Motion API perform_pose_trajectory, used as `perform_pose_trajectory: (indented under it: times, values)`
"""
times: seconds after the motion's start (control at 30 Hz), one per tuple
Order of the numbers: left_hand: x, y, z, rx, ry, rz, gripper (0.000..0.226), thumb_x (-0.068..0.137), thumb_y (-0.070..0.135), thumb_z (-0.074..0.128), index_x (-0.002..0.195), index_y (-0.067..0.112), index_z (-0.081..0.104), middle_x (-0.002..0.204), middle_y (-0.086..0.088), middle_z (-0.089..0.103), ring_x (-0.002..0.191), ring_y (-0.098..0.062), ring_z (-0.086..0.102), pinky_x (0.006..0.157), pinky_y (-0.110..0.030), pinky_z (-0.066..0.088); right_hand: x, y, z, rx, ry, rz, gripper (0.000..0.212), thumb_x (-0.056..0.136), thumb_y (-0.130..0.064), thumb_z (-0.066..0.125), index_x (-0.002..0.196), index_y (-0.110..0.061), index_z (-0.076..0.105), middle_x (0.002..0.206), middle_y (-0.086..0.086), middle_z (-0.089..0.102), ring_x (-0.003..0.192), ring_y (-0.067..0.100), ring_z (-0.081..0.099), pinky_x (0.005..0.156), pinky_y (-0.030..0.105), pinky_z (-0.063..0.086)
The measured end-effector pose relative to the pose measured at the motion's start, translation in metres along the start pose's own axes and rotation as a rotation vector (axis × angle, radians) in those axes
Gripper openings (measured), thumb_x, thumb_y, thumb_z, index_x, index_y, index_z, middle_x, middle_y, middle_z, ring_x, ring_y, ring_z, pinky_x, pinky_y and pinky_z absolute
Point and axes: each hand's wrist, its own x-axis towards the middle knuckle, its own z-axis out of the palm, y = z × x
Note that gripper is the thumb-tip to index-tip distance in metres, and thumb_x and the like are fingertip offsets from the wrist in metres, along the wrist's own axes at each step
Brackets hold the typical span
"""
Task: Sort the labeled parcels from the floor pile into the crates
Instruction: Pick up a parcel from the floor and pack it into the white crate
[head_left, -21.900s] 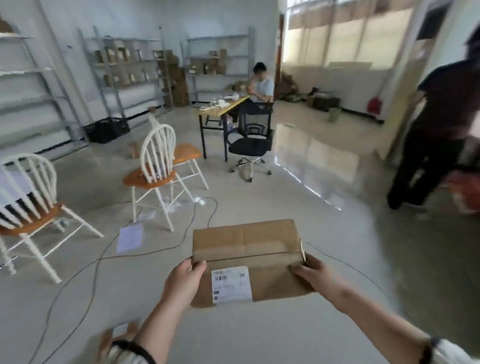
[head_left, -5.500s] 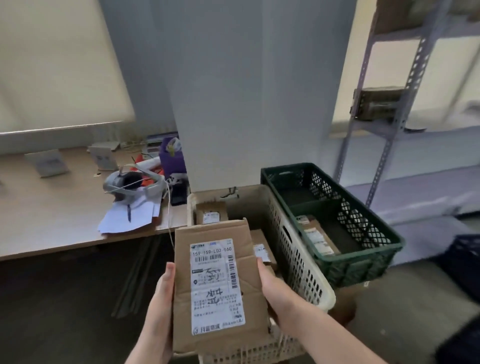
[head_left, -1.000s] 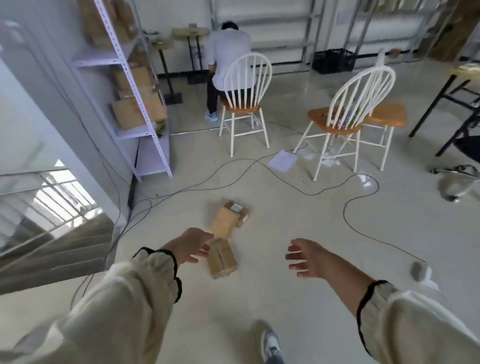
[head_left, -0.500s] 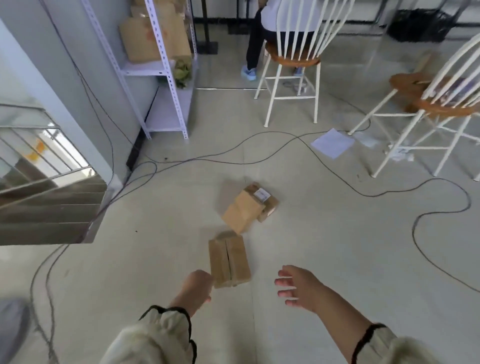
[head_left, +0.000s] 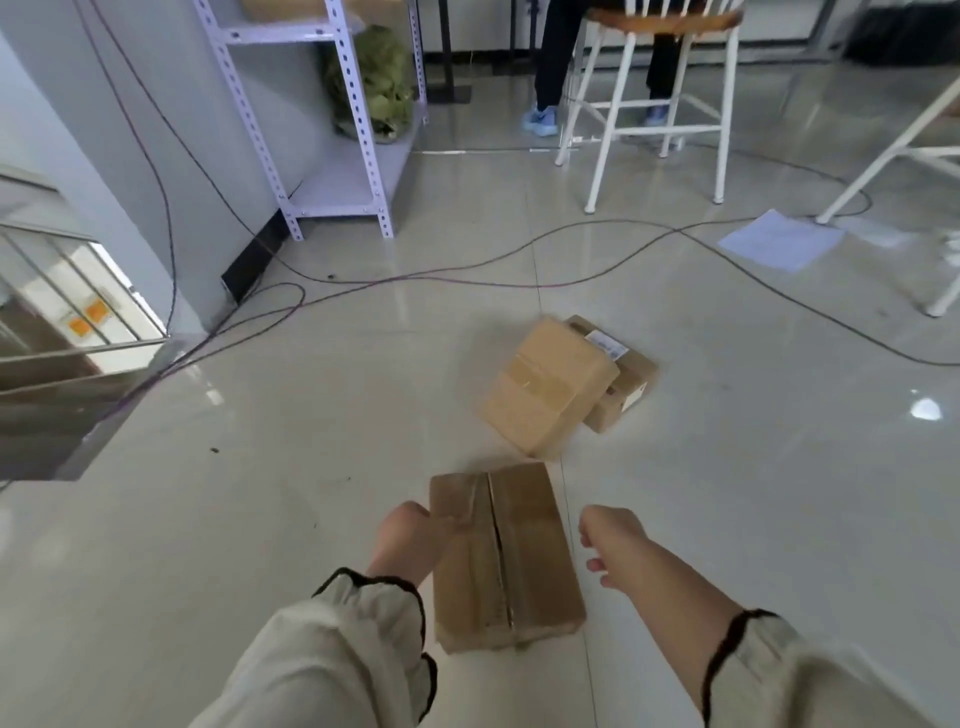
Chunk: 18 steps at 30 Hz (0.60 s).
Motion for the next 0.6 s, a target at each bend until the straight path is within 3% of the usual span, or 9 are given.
perform_pose_trajectory:
  times: [0.07, 0.17, 0.27, 0.4, 0.53, 0.6]
  values:
    - [0.002, -0.015, 0.008, -0.014, -0.042, -0.057, 0.034, 0.086, 0.033, 0.062, 0.11, 0.009, 0.059, 0.104, -0.008, 0.064, 0.104, -0.028, 0.06, 0.081, -0.032, 0.049, -0.002, 0.006, 0.01, -0.093, 0.021, -0.043, 0.013, 0.091, -0.014, 0.044, 0.092, -0.004, 0.052, 0.093, 0.014, 0.053, 0.066, 0.024, 0.048, 0.055, 0.024, 0.036]
    - [0.006, -0.026, 0.01, 0.023, -0.003, -0.081, 0.054, 0.089, 0.03, 0.061, 0.135, 0.006, 0.047, 0.131, -0.012, 0.055, 0.121, -0.028, 0.052, 0.099, -0.033, 0.045, -0.002, 0.016, 0.019, -0.367, 0.003, -0.151, 0.03, 0.094, -0.016, 0.043, 0.115, -0.002, 0.059, 0.111, 0.016, 0.061, 0.09, 0.028, 0.058, 0.066, 0.025, 0.038]
    - [0.021, -0.026, 0.012, 0.026, -0.009, -0.077, 0.051, 0.089, 0.027, 0.059, 0.133, 0.005, 0.048, 0.125, -0.013, 0.059, 0.118, -0.03, 0.055, 0.096, -0.037, 0.047, 0.007, 0.013, 0.023, -0.429, -0.027, -0.184, 0.037, 0.094, -0.015, 0.041, 0.125, -0.002, 0.056, 0.107, 0.012, 0.057, 0.09, 0.025, 0.053, 0.065, 0.025, 0.039]
    - [0.029, -0.021, 0.027, -0.001, -0.069, -0.064, 0.033, 0.086, 0.024, 0.056, 0.11, 0.001, 0.06, 0.104, -0.015, 0.066, 0.099, -0.032, 0.063, 0.078, -0.035, 0.052, 0.015, 0.006, 0.029, -0.299, -0.057, -0.118, 0.036, 0.094, -0.02, 0.047, 0.124, -0.002, 0.053, 0.105, 0.012, 0.055, 0.089, 0.025, 0.053, 0.07, 0.028, 0.043]
    - [0.021, -0.024, 0.027, -0.147, -0.02, -0.131, 0.033, 0.088, 0.033, 0.055, 0.1, 0.003, 0.062, 0.096, -0.015, 0.067, 0.087, -0.031, 0.065, 0.077, -0.037, 0.055, 0.013, 0.011, 0.023, -0.119, -0.104, -0.064, 0.034, 0.09, -0.017, 0.051, 0.12, -0.001, 0.054, 0.109, 0.015, 0.06, 0.095, 0.03, 0.06, 0.08, 0.035, 0.053]
    - [0.019, -0.025, 0.021, -0.304, -0.034, -0.178, 0.041, 0.094, 0.04, 0.045, 0.106, 0.003, 0.058, 0.098, -0.015, 0.065, 0.084, -0.032, 0.064, 0.073, -0.038, 0.053, 0.014, 0.009, 0.016, -0.05, -0.129, -0.089, 0.023, 0.089, -0.014, 0.05, 0.104, 0.0, 0.059, 0.099, 0.015, 0.064, 0.086, 0.031, 0.064, 0.077, 0.037, 0.057]
